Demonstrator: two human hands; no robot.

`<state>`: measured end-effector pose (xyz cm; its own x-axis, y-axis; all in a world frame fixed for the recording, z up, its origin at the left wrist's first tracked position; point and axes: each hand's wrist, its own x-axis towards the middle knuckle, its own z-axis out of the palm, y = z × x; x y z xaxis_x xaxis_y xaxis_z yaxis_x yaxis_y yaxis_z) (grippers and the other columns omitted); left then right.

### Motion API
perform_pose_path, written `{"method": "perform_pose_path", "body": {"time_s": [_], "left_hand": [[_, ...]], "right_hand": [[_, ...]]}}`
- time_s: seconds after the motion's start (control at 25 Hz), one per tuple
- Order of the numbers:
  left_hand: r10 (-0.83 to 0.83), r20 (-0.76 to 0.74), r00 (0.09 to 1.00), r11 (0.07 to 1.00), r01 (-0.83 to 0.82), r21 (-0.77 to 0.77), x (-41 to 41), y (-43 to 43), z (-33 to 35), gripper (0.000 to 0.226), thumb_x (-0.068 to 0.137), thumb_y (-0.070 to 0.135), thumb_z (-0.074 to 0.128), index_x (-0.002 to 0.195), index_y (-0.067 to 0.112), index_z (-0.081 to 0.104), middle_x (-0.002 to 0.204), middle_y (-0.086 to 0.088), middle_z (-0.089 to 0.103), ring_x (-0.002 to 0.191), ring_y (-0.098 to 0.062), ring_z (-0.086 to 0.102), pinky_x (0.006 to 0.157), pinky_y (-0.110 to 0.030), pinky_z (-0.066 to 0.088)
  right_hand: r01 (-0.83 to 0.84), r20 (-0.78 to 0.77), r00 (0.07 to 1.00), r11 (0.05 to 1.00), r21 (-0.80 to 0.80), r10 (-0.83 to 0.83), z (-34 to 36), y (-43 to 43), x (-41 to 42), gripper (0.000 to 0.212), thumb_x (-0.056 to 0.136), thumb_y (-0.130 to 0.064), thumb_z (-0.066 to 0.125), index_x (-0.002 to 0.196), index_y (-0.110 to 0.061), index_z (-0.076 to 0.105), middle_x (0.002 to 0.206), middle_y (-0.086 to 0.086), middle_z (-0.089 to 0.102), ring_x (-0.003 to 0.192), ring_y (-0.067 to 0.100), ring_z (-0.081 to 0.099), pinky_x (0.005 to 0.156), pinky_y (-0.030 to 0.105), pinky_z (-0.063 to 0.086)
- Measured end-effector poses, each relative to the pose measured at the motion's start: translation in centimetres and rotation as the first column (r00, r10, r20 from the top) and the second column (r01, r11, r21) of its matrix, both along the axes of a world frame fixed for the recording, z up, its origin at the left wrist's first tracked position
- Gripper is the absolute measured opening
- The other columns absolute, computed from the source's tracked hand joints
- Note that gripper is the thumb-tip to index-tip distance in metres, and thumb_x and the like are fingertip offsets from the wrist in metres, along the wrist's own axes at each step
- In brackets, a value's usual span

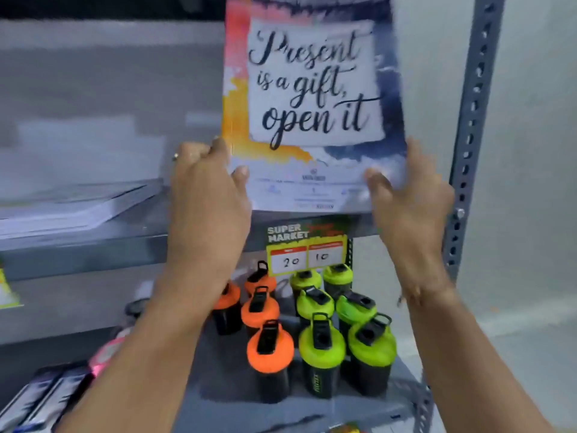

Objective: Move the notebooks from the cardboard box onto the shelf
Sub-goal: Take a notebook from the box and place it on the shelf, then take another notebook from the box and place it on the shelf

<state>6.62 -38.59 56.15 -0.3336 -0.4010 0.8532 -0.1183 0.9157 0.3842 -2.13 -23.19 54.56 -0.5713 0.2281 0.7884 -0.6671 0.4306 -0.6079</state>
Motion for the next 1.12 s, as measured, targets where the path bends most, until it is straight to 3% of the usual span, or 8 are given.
{"method": "perform_pose_path", "body": {"time_s": [0.16,0.28,0.44,0.56,0.68,0.88,0.96,1.12], "left_hand": [[0.018,0.416,0.909,0.992,-0.068,0.105,-3.8,-3.3,2.1,0.026,0.089,0.015,0.057,0.104,-0.005,0.061,0.112,-0.03,0.062,0.106,-0.044,0.055,0.08,-0.041,0.044],[0.012,0.618,0.786,0.985,-0.116,0.127,-5.1,-3.8,1.7,0.033,0.087,0.017,0.057,0.115,0.0,0.061,0.122,-0.026,0.061,0.114,-0.041,0.055,0.091,-0.04,0.047],[0.156,0.304,0.94,0.981,-0.113,-0.155,-5.1,0.1,0.4,0.035,0.089,0.024,0.054,0.114,0.001,0.062,0.114,-0.028,0.064,0.111,-0.046,0.05,0.089,-0.046,0.043],[-0.319,0.072,0.945,0.847,0.318,-0.426,-6.3,11.0,-5.7,0.025,0.088,0.015,0.055,0.109,0.008,0.066,0.102,-0.021,0.071,0.098,-0.041,0.059,0.083,-0.041,0.033],[-0.69,0.506,0.518,0.559,0.825,-0.082,-9.6,22.1,-17.4,0.027,0.082,0.007,0.056,0.104,0.012,0.07,0.096,-0.012,0.074,0.09,-0.036,0.066,0.081,-0.042,0.048],[-0.479,0.78,-0.403,0.483,0.621,0.617,-11.4,36.3,-43.1,0.03,0.084,0.02,0.046,0.099,0.008,0.07,0.109,-0.018,0.071,0.104,-0.032,0.064,0.086,-0.037,0.05],[-0.323,0.791,-0.519,0.568,0.563,0.601,-10.0,37.5,-51.6,0.03,0.086,0.013,0.051,0.111,0.006,0.065,0.12,-0.019,0.066,0.113,-0.032,0.06,0.093,-0.039,0.049],[-0.159,0.826,-0.541,0.816,0.399,0.418,-7.3,36.7,-61.1,0.037,0.086,0.012,0.049,0.122,0.005,0.054,0.131,-0.017,0.058,0.119,-0.034,0.055,0.093,-0.038,0.047]], "right_hand": [[-0.136,0.265,0.963,0.942,0.306,0.053,5.0,-2.4,-4.1,0.022,0.082,0.002,0.053,0.063,-0.007,0.049,0.072,0.016,0.055,0.078,0.028,0.054,0.063,0.029,0.036],[-0.161,0.473,0.875,0.86,0.484,-0.102,4.6,-3.2,-5.4,0.008,0.083,-0.004,0.051,0.083,0.002,0.057,0.099,0.022,0.062,0.105,0.037,0.054,0.084,0.039,0.044],[0.145,0.175,0.959,0.918,0.369,-0.222,-0.2,1.8,-4.6,0.027,0.087,-0.022,0.055,0.107,-0.007,0.062,0.115,0.017,0.065,0.117,0.037,0.042,0.097,0.042,0.035],[0.393,-0.186,0.897,0.916,-0.08,-0.401,-10.1,9.6,-1.6,0.024,0.088,-0.018,0.057,0.105,-0.003,0.066,0.1,0.01,0.07,0.096,0.027,0.053,0.09,0.034,0.04],[0.596,0.282,0.791,0.787,-0.158,-0.543,-26.5,17.3,-0.9,0.025,0.086,-0.015,0.053,0.099,0.0,0.067,0.097,0.016,0.07,0.096,0.024,0.056,0.089,0.034,0.04],[0.757,0.95,-0.16,0.585,0.293,-0.268,-52.6,28.3,6.1,0.046,0.085,-0.022,0.061,0.123,0.001,0.051,0.132,0.024,0.051,0.124,0.041,0.043,0.103,0.044,0.034],[0.781,0.925,-0.375,0.515,0.353,-0.066,-57.4,29.4,9.1,0.064,0.084,-0.034,0.062,0.133,-0.001,0.038,0.144,0.021,0.035,0.131,0.04,0.03,0.108,0.048,0.03],[0.817,0.914,-0.394,0.492,0.301,0.094,-61.8,30.2,11.8,0.061,0.088,-0.035,0.059,0.134,-0.002,0.036,0.145,0.019,0.032,0.133,0.037,0.029,0.108,0.046,0.032]]}}
